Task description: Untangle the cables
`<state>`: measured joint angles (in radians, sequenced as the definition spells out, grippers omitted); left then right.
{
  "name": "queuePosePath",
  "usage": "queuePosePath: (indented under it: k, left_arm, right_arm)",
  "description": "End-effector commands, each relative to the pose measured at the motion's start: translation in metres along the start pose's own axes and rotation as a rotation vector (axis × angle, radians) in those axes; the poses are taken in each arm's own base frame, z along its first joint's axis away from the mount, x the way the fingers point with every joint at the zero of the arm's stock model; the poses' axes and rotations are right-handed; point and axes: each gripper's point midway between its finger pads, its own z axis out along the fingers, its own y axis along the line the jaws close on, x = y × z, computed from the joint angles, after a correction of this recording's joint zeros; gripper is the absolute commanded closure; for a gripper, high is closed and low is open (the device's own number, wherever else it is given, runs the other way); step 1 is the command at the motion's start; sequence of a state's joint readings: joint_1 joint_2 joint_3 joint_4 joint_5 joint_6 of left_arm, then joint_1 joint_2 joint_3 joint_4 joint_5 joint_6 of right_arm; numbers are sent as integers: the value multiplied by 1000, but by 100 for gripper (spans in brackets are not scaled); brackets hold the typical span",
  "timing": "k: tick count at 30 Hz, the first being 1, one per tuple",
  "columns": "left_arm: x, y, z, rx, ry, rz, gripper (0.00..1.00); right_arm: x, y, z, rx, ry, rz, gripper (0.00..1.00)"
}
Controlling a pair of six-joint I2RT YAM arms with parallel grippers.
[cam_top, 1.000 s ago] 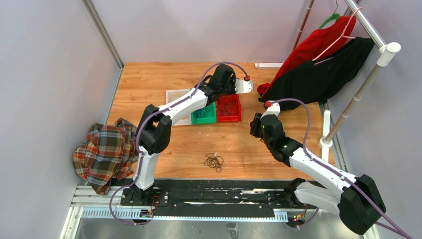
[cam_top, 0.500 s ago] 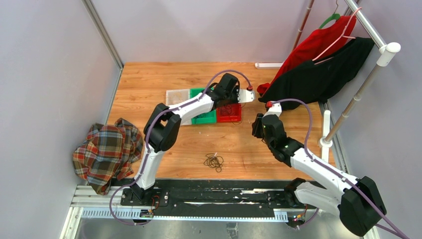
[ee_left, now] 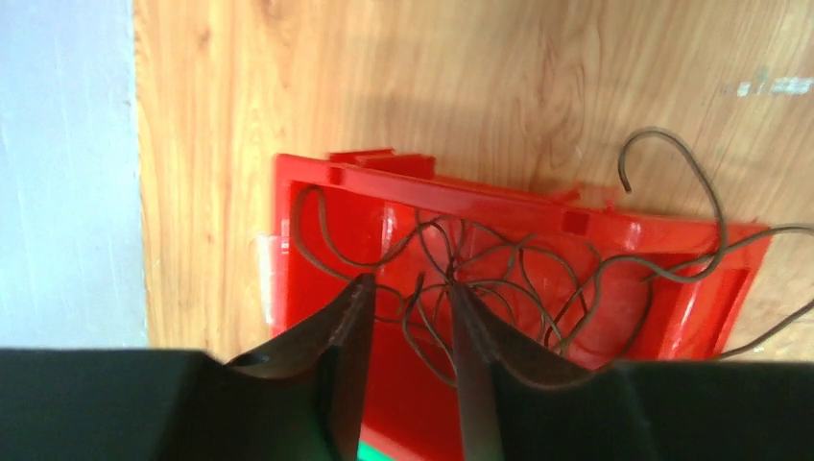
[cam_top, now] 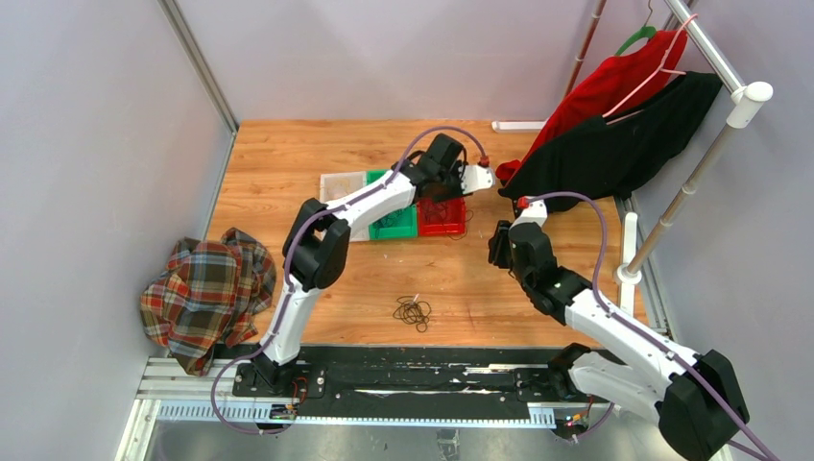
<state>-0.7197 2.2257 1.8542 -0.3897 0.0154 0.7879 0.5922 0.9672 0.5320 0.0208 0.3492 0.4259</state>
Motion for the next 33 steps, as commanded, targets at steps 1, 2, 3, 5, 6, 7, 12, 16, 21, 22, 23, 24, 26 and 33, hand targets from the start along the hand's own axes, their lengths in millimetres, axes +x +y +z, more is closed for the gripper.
queuePosePath:
  k: [1,2,3,5,6,7,12,16,21,22,23,24,26,33]
  left_arm:
    - [-30,29,-41,47,-64,-98,51]
    - [-33,33,-50,61,-71,-107,43]
    - [-36,36,-59,72,-79,-108,36]
    - [-39,40,-77,89,-83,-104,28]
    - [-40,39,-85,104,-91,-104,23]
    - [-41,38,-93,115,-97,-102,18]
    - [-36,18,-131,199,-98,-87,7]
    - [-16,-38,-164,376,-94,-89,6]
    - [20,-123,-191,584,-75,-131,8]
    - [30,-141,-192,630,-55,-149,9]
    - [35,-152,-191,665,-42,-174,11]
    - [38,-163,-190,698,-28,-205,13]
    - [42,-179,-188,760,-13,-264,17]
    - [44,-214,-171,799,11,-393,21]
  right_arm:
    - [-15,-5,-7,18,-24,-4,59]
    - [-15,-6,-7,17,-25,-5,57]
    - [-16,-5,-8,15,-28,-6,56]
    - [-17,-4,-8,8,-29,-5,54]
    - [-18,-3,-8,2,-28,-6,54]
    - [-18,-1,-8,-3,-26,-6,53]
    - [-10,9,-5,-53,16,-17,49]
    - [8,14,-1,-79,84,-25,47]
    - [32,17,2,-104,149,-13,48]
    - [36,18,2,-109,153,-13,48]
    - [40,18,2,-112,160,-12,49]
    - [42,19,2,-119,163,-10,50]
    - [46,20,1,-126,168,-10,51]
    - [58,20,-4,-134,181,-11,56]
